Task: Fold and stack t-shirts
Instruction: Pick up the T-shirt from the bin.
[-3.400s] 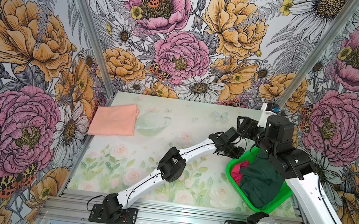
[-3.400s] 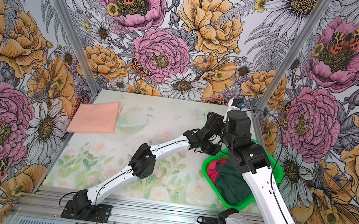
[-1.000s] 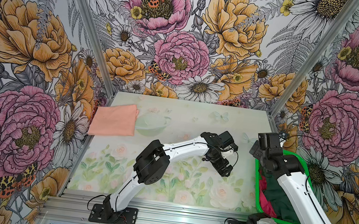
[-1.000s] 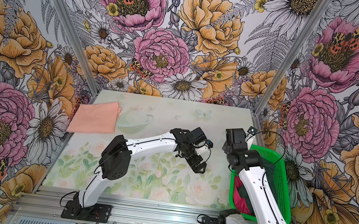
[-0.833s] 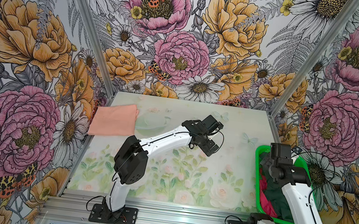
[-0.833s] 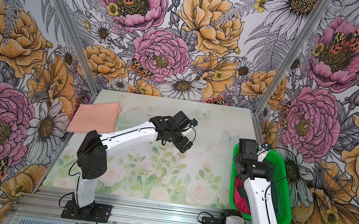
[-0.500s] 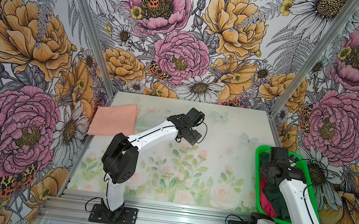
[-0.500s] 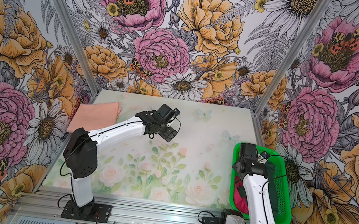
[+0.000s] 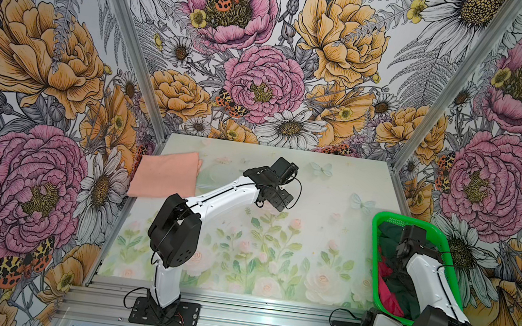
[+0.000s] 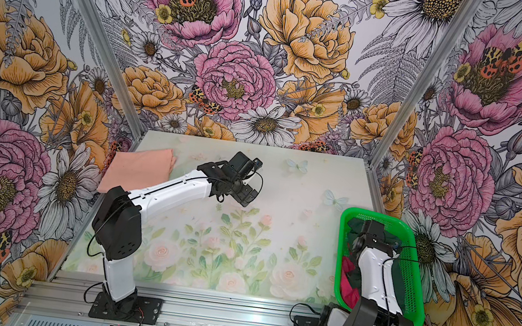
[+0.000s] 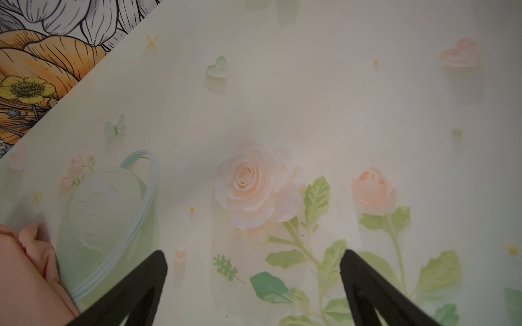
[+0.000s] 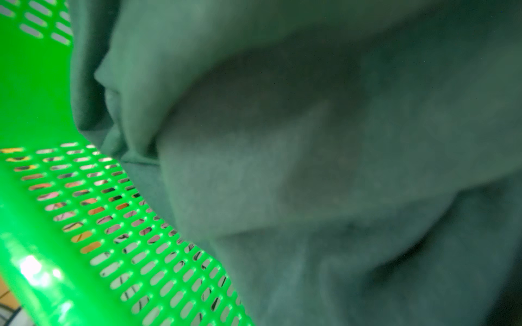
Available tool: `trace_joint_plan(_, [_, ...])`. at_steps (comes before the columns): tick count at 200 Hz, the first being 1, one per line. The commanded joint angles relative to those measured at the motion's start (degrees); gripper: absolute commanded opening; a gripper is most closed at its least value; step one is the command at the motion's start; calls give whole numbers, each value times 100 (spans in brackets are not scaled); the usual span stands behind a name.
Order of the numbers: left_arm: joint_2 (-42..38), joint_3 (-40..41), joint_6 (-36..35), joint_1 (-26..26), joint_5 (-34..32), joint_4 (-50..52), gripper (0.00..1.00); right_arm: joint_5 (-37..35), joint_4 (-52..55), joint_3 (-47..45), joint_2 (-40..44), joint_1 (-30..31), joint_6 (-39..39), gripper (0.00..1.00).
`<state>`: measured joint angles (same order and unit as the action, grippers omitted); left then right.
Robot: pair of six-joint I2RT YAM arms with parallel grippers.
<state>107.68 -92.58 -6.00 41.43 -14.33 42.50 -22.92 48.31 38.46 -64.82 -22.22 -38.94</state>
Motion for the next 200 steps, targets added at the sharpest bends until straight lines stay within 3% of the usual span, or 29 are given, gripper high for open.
trace_joint_plan(1, [104, -51, 51, -51, 111, -172, 98, 74, -464, 50, 426, -31, 195, 0])
trace_joint_plan(45, [120, -75, 140, -60, 193, -183, 94, 313, -622, 569, 1544, 235, 602, 0])
trace_joint_plan(79, [75, -68, 269, -56, 451, -441, 89, -326, -1384, 1354, 1905, 1457, 1278, 0])
trace_joint_plan(86, [38, -46, 284, -60, 459, -511, 84, -408, -1519, 1594, 1882, 1636, 1435, 0])
trace_joint_plan(94, [5, -21, 284, -92, 568, -548, 74, -434, -1598, 1929, 1759, 1800, 1622, 0])
trace_joint_plan(102, [-27, 8, 363, -169, 720, -575, 56, -304, -1663, 2259, 1618, 1947, 1894, 0])
trace_joint_plan(113, [-62, 66, 542, -334, 949, -596, 22, 73, -1886, 2640, 1481, 2208, 2310, 0])
trace_joint_plan(118, [-78, 101, 602, -432, 1106, -602, 0, 260, -2034, 2749, 1435, 2324, 2458, 0])
trace_joint_plan(144, [-279, 475, 1067, -877, 1705, -712, 0, 753, -2441, 3319, 1124, 2891, 2970, 0])
trace_joint_plan(173, [-1308, 1291, 978, -919, 1416, -1317, 0, 1024, -2194, 4012, 720, 3679, 3558, 0])
trace_joint_plan(200, [-2251, 1960, 929, -925, 1004, -1816, 0, 1075, -1494, 4427, 625, 4458, 3590, 0])
